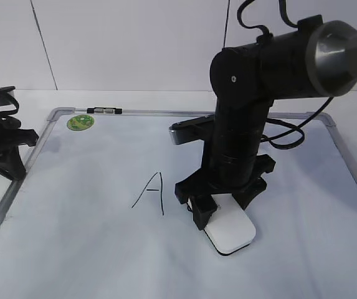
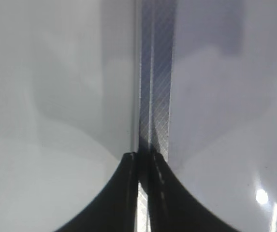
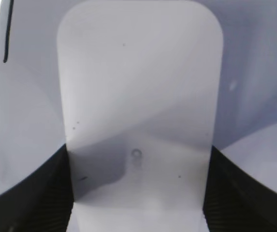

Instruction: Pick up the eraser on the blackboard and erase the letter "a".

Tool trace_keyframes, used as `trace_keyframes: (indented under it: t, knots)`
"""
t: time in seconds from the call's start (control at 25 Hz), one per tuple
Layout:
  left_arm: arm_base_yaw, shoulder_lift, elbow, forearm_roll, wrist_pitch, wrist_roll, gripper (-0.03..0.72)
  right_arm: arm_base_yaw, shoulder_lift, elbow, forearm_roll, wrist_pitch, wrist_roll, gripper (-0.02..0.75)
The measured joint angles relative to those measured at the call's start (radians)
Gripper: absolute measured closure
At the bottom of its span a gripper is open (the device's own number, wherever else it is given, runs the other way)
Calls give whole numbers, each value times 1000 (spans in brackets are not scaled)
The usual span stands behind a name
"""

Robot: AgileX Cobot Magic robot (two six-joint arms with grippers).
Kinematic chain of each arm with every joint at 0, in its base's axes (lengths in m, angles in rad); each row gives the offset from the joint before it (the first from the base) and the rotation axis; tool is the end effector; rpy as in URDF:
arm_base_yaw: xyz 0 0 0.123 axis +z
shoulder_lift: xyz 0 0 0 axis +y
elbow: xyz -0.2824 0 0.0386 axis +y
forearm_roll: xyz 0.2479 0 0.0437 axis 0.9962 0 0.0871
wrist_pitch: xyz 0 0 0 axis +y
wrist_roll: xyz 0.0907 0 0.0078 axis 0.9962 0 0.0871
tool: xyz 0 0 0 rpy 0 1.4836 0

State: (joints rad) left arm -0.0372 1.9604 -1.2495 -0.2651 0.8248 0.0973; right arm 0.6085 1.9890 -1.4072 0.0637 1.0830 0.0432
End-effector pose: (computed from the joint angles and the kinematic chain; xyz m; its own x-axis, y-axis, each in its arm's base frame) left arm 0.3708 -0.0314 0.1525 -0.9913 -0.0464 -0.1229 -0.0208 0.9792 -0.2017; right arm 0.3092 0.2217 0.1748 -0.8600 -0.5103 0.0101 -0.5090 0.8590 0.0556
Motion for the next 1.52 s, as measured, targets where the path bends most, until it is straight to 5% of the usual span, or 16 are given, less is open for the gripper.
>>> trace_keyframes:
  t: [0.8, 1.52]
  knots:
    - [0, 0, 0, -6, -3, 0, 671, -64, 0, -6, -64, -2, 64, 206]
    - [0, 0, 0, -6, -3, 0, 670, 12, 2, -6, -31, -4, 30, 206]
